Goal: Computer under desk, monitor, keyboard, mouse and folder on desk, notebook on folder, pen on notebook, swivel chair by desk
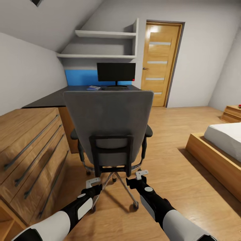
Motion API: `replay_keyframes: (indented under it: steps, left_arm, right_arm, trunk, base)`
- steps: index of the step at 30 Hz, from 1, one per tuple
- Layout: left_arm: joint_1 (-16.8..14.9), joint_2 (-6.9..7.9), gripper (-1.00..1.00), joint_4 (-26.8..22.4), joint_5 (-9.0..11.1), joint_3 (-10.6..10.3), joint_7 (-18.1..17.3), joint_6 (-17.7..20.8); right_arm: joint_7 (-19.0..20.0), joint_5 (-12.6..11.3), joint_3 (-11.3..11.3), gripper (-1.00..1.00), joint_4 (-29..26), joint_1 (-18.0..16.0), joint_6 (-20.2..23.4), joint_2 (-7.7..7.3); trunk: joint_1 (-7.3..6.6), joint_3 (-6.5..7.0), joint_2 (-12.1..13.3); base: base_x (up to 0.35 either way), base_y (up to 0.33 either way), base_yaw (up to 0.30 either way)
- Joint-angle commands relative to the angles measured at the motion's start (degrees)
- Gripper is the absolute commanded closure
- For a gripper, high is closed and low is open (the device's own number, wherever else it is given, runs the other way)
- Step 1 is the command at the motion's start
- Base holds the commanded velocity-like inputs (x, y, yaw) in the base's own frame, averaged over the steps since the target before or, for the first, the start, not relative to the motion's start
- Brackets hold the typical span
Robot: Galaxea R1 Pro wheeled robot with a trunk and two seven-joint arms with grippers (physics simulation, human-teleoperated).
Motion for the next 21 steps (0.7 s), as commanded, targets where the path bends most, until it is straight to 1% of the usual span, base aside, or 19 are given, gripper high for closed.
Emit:
replay_keyframes:
  steps: [1, 12, 21]
  left_arm:
    - [-0.04, 0.02, -1.00, -0.03, 0.51, -0.51, 0.33, -0.25]
    - [-0.04, -0.12, -1.00, 0.04, 0.49, -0.76, 0.15, -0.16]
    - [-0.04, -0.11, -1.00, 0.05, 0.41, -0.78, 0.21, -0.23]
  right_arm:
    - [-0.43, -0.58, 0.48, -1.00, -0.02, -0.05, 0.03, -0.04]
    - [-0.41, -0.59, 0.48, -1.00, -0.01, -0.05, -0.05, -0.04]
    - [-0.41, -0.43, 0.64, -1.00, 0.07, -0.05, -0.06, 0.04]
  trunk:
    - [-0.01, -0.04, -0.02]
    - [-0.01, 0.14, -0.02]
    - [-0.01, 0.15, -0.02]
  base:
    - [0.036, 0.000, -0.185]
    - [0.004, 0.000, -0.229]
    - [0.000, 0.000, -0.038]
